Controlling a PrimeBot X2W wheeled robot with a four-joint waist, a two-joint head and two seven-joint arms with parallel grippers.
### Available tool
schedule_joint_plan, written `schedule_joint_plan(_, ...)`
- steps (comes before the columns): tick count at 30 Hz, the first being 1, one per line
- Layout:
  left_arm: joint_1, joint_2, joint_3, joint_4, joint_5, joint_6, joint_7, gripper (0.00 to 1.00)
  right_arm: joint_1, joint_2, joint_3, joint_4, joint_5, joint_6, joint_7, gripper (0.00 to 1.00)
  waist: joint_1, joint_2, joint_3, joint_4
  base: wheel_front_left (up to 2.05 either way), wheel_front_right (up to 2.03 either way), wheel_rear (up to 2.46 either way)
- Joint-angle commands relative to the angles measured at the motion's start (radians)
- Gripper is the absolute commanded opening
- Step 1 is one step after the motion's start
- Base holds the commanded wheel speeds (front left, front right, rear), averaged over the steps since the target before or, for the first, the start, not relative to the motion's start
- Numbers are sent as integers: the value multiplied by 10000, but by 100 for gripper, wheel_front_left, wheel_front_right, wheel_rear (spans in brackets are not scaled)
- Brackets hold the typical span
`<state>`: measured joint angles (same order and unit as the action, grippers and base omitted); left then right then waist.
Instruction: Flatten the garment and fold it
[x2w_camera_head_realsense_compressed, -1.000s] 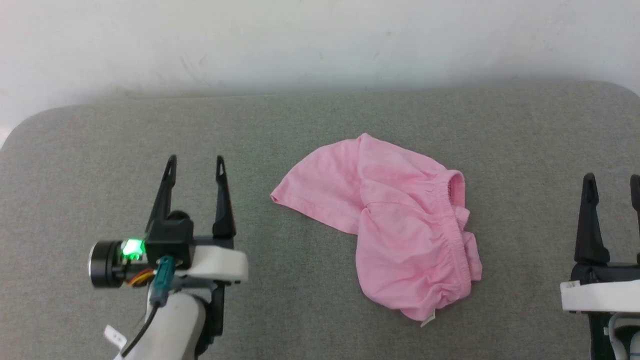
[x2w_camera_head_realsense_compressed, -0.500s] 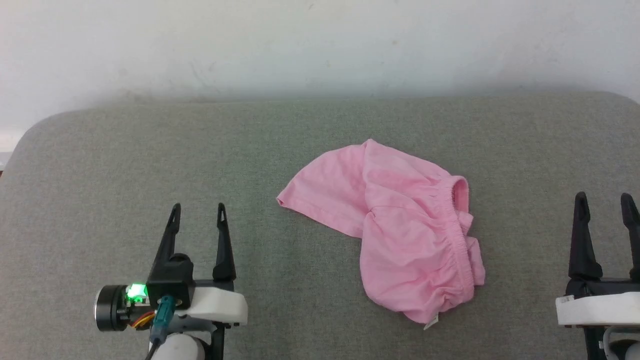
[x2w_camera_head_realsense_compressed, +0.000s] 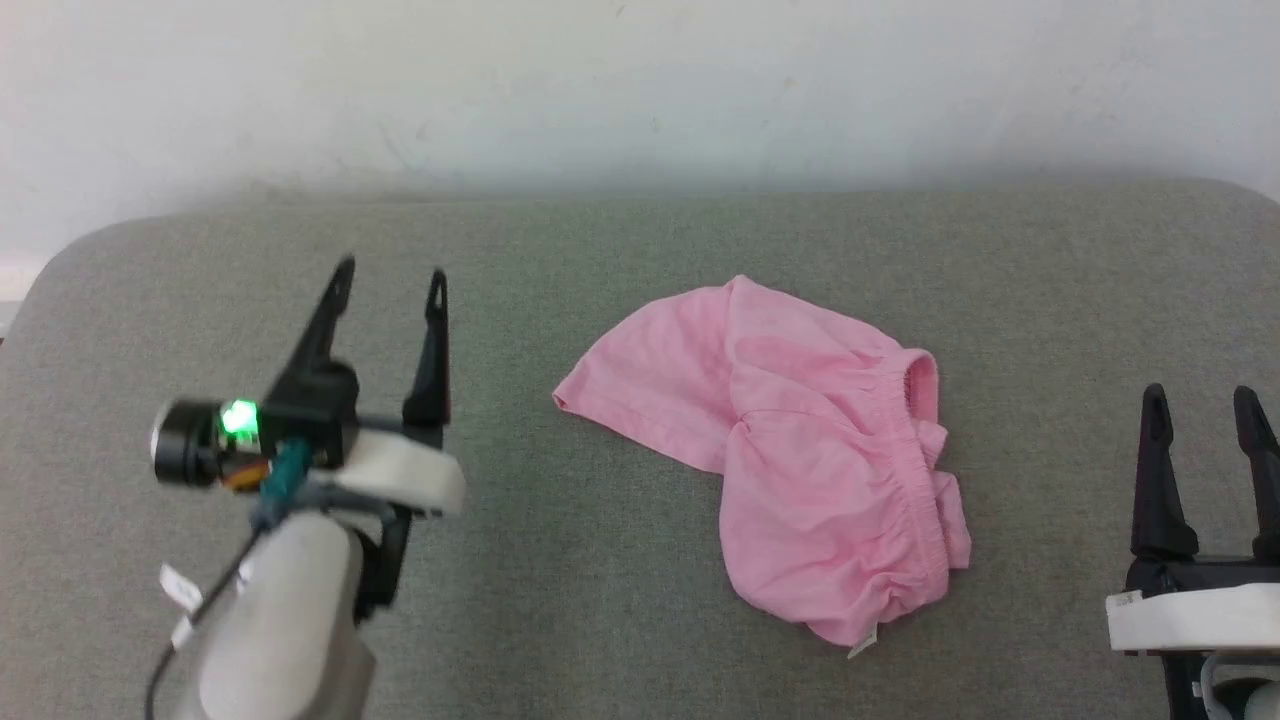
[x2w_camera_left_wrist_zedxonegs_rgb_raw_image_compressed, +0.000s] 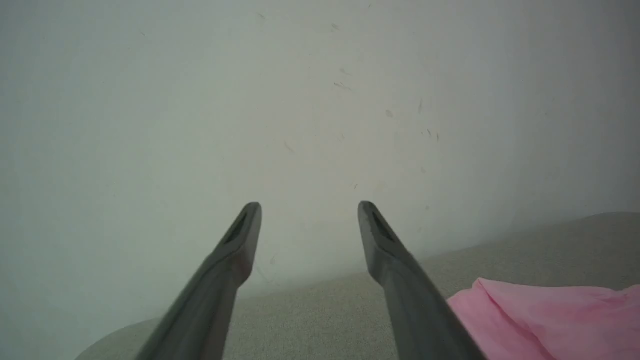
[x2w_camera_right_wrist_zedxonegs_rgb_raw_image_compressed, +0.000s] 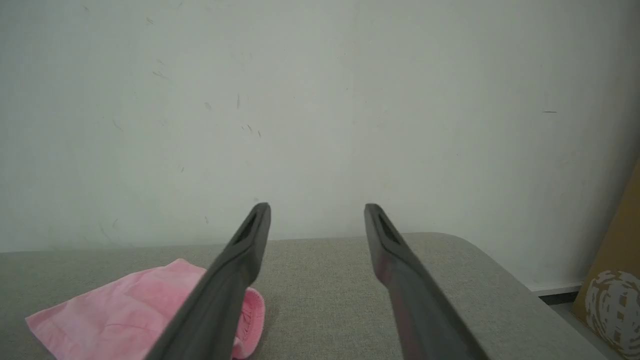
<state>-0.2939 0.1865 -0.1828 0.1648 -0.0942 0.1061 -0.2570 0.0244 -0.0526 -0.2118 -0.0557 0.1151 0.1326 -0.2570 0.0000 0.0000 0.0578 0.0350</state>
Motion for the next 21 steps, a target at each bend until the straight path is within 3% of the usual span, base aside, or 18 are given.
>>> schedule_joint_plan(1, -814, 261, -31, 508, 165, -360, -47, 100, -77, 24, 62, -4, -105, -19, -47, 100, 0, 0, 75, -37, 0, 0, 0)
schedule_joint_plan(5, -2638, 617, -479, 1832, 219, -1422, 321, 100, -138, 24, 71, -55, -73, -19, -47, 100, 0, 0, 250, -107, 0, 0, 0)
schedule_joint_plan(9, -4257, 740, -1009, 3185, -44, -2144, 1723, 100, -227, 24, 81, -52, -52, -19, -47, 100, 0, 0, 496, -220, 0, 0, 0)
schedule_joint_plan(13, -5526, 881, -2042, 4280, -409, -2350, 2978, 100, -427, 24, 82, -30, -23, -19, -47, 100, 0, 0, 770, -380, 0, 0, 0)
schedule_joint_plan(15, -5966, 856, -2947, 4698, -1241, -2360, 3747, 100, -526, 24, 106, -17, -12, -19, -47, 100, 0, 0, 907, -482, 0, 0, 0)
schedule_joint_plan(21, -6944, 1532, -5717, 5048, -4119, -2365, 6291, 100, -840, 24, 203, -4, 52, -19, -47, 100, 0, 0, 1400, -827, 0, 0, 0)
